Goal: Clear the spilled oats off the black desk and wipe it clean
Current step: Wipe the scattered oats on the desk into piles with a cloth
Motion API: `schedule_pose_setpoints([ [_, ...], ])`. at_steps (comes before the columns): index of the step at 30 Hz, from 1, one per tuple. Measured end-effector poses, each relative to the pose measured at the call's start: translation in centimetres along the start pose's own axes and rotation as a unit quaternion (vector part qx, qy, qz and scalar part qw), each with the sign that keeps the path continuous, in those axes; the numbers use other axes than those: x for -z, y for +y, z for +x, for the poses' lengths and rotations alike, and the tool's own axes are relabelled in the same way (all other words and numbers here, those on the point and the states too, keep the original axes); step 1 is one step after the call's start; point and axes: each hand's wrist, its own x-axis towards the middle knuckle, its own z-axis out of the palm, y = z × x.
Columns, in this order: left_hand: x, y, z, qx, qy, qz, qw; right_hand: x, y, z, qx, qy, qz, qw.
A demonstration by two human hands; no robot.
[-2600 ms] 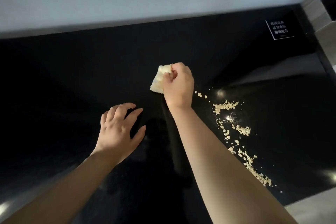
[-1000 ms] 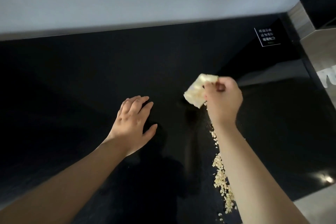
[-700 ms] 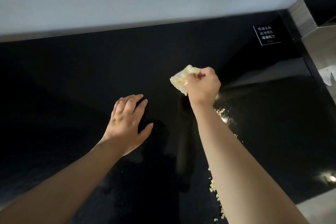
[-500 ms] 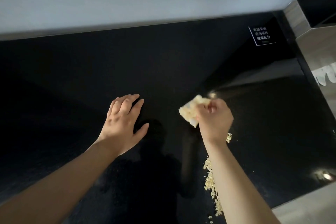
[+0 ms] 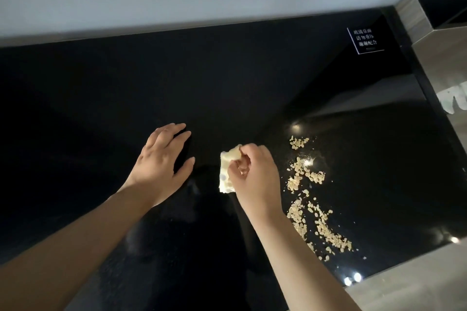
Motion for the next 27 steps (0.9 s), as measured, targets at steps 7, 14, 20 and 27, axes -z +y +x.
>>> schedule_pose_setpoints([
  [7, 0.6, -1.2, -2.2, 0.010, -0.013, 0.010, 1.000, -2.0, -0.3, -1.7, 0.027, 0.061, -0.083, 0.994],
  [14, -0.1, 0.6, -2.1, -0.014, -0.030, 0.014, 0.999, 1.6, 2.5, -6.4, -0.067, 0.012, -0.025, 0.997],
  [20, -1.1, 2.1, -1.3, -0.006, -0.031, 0.015, 0.999, 5.6, 1.5, -4.8, -0.093, 0.010, 0.048, 0.994],
  [27, 0.6, 1.3, -2.1, 0.073, 0.003, 0.000, 0.997, 1.3, -2.3, 3.7, 0.084, -0.008, 0.025, 0.996],
])
